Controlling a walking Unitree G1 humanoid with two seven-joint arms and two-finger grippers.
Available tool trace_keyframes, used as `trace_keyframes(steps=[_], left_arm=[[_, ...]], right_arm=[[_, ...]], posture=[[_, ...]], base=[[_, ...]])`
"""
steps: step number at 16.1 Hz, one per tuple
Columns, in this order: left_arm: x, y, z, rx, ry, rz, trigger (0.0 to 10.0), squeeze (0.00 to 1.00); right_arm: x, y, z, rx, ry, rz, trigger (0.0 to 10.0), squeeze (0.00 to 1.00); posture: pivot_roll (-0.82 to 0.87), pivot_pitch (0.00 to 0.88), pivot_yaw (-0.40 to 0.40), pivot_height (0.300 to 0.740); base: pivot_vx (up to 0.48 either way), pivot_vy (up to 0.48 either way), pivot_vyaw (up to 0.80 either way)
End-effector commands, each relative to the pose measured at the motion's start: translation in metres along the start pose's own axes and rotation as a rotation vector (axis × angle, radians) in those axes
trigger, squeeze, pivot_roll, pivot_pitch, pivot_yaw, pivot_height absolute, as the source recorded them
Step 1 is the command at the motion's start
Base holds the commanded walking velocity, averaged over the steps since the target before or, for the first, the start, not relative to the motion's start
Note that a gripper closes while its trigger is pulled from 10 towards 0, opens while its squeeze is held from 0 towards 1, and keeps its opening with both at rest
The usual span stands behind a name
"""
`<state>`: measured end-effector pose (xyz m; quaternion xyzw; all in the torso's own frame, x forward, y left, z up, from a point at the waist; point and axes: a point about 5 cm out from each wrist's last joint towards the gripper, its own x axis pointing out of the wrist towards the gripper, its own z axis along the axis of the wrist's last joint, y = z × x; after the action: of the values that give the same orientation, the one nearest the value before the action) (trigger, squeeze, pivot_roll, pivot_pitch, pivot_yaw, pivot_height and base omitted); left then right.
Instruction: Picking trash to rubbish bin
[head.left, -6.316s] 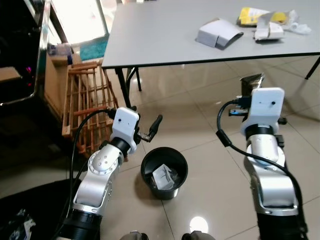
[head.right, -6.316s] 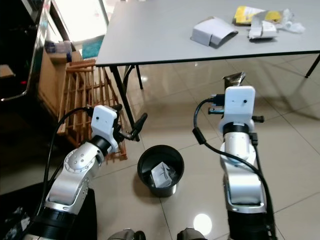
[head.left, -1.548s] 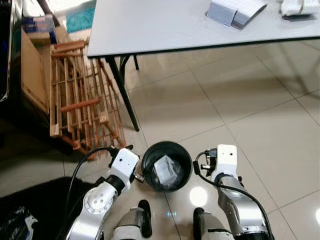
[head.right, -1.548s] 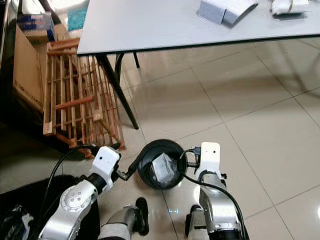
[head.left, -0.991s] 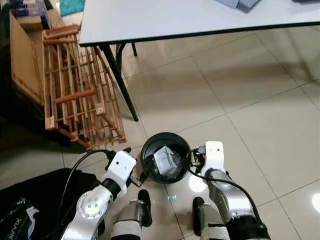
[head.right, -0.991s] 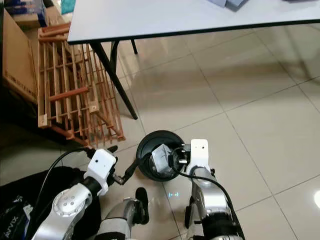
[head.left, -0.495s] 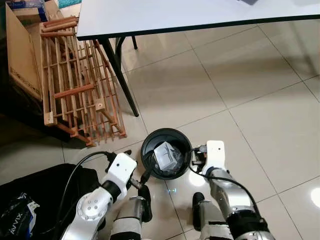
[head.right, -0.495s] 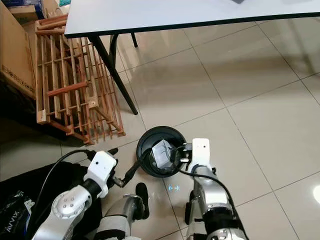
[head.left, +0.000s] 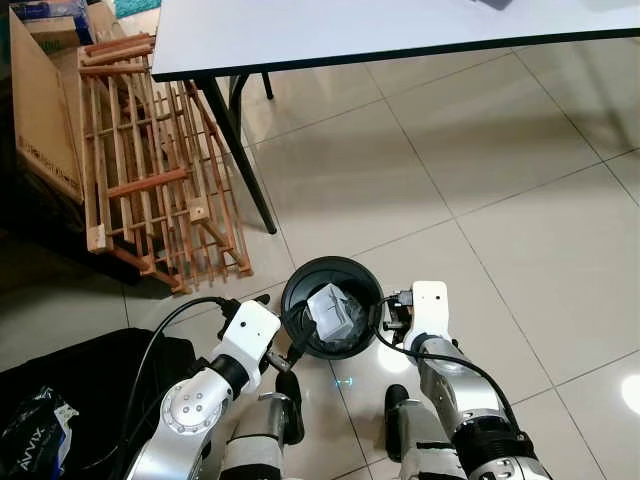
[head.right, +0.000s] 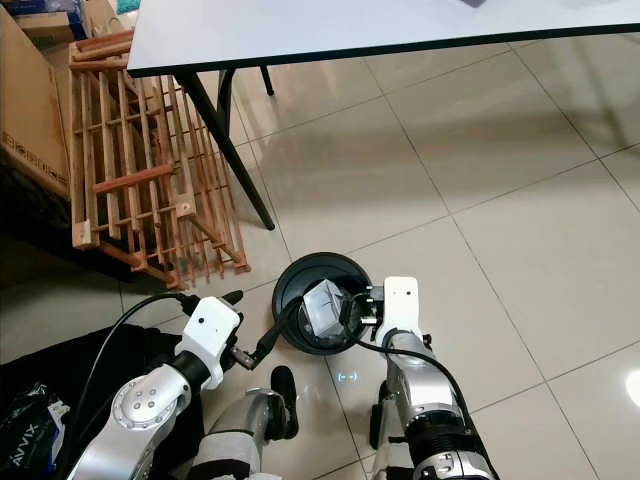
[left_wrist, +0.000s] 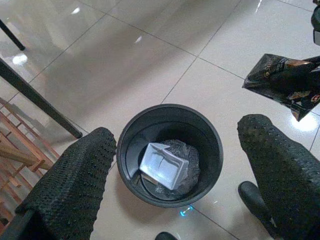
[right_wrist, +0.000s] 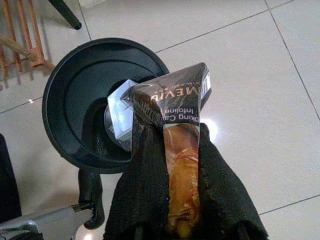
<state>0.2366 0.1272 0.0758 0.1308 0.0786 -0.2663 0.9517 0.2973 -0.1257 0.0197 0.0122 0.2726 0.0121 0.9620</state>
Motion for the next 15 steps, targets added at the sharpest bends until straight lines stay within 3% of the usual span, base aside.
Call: trace_keyframes(steps=[1, 8, 12, 15], left_arm=[[-0.006, -0.003, -0.012, -0.011, 0.052, -0.003, 10.0, 0.0], [-0.01, -0.001, -0.011, -0.007, 0.053, -0.006, 10.0, 0.0], [-0.014, 0.003, -0.006, -0.005, 0.041, -0.006, 10.0, 0.0], [-0.026, 0.006, -0.002, -0.002, 0.027, -0.045, 10.0, 0.0]], right_arm=[[0.001, 0.001, -0.013, 0.015, 0.043, 0.017, 10.0, 0.0], [0.009, 0.002, 0.002, 0.054, 0.01, 0.058, 10.0, 0.0], [0.013, 0.011, 0.015, 0.089, -0.04, 0.113, 10.0, 0.0], [0.014, 0.026, 0.014, 0.103, -0.032, 0.166, 10.0, 0.0]], posture=[[0.06, 0.389, 0.084, 0.74], [0.09, 0.4, 0.092, 0.74], [0.12, 0.43, 0.093, 0.74], [0.14, 0.464, 0.101, 0.74]], base=[[0.0, 0.0, 0.0], [0.0, 0.0, 0.0], [0.0, 0.0, 0.0], [0.0, 0.0, 0.0]])
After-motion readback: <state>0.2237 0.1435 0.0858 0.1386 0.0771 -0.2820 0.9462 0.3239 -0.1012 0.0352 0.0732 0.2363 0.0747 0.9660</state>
